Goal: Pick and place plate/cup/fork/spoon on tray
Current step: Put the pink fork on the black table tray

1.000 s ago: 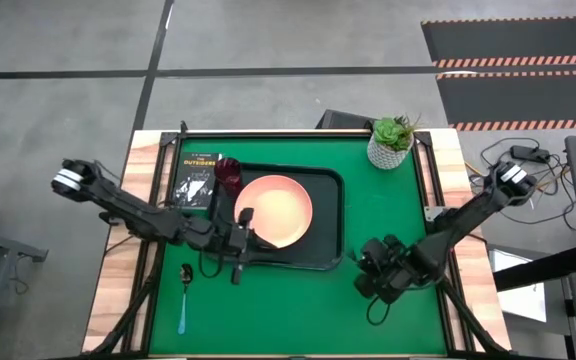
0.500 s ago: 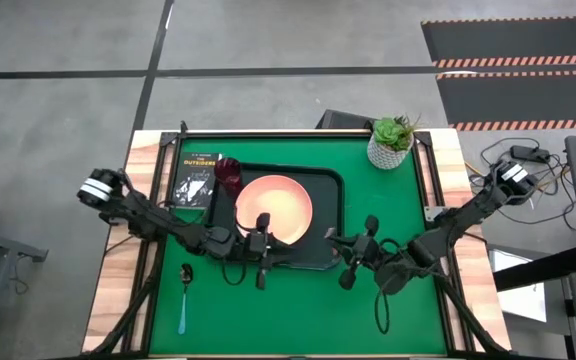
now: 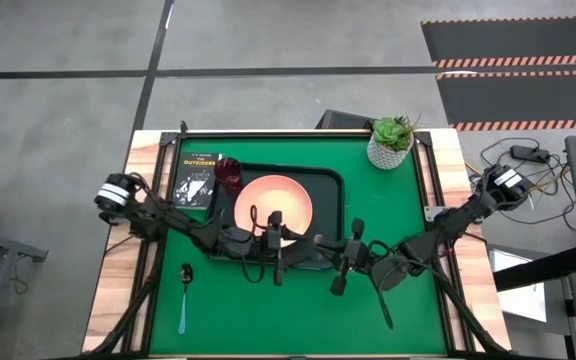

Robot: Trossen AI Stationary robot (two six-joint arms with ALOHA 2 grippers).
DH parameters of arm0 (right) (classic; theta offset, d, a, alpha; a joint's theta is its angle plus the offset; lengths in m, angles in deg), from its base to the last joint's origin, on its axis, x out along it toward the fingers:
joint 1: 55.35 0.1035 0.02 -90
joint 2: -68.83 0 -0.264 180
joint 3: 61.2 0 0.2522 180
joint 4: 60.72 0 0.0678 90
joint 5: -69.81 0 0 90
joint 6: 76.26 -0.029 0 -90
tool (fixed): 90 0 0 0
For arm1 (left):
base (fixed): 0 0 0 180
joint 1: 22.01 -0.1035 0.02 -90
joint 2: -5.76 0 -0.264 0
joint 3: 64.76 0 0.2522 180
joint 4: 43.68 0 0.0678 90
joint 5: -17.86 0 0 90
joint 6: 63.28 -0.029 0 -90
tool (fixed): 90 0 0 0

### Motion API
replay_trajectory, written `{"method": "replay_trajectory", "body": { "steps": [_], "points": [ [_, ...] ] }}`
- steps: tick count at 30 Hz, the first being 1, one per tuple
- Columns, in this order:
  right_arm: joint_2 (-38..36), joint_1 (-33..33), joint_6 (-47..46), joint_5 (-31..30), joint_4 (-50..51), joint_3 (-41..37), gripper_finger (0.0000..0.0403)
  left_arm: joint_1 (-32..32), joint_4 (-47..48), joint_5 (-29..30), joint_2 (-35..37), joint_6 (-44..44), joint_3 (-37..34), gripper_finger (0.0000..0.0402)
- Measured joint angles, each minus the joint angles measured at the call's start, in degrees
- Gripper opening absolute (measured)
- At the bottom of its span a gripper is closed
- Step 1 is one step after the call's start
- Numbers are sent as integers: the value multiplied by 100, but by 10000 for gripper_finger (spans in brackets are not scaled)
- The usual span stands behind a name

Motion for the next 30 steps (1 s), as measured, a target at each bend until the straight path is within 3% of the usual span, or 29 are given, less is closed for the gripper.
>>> {"method": "replay_trajectory", "body": {
  "steps": [10,15,23,30],
  "points": [
    [132,-270,280,-7,-497,0,18,-22,-180,-42,-569,-19,407,213],
    [132,-294,309,0,-533,0,18,-61,-186,38,-650,-4,462,157],
    [136,-292,306,18,-546,0,15,-103,-160,101,-608,30,421,20],
    [132,-291,303,26,-531,0,20,-103,-160,-58,-602,168,416,19]
  ]
}}
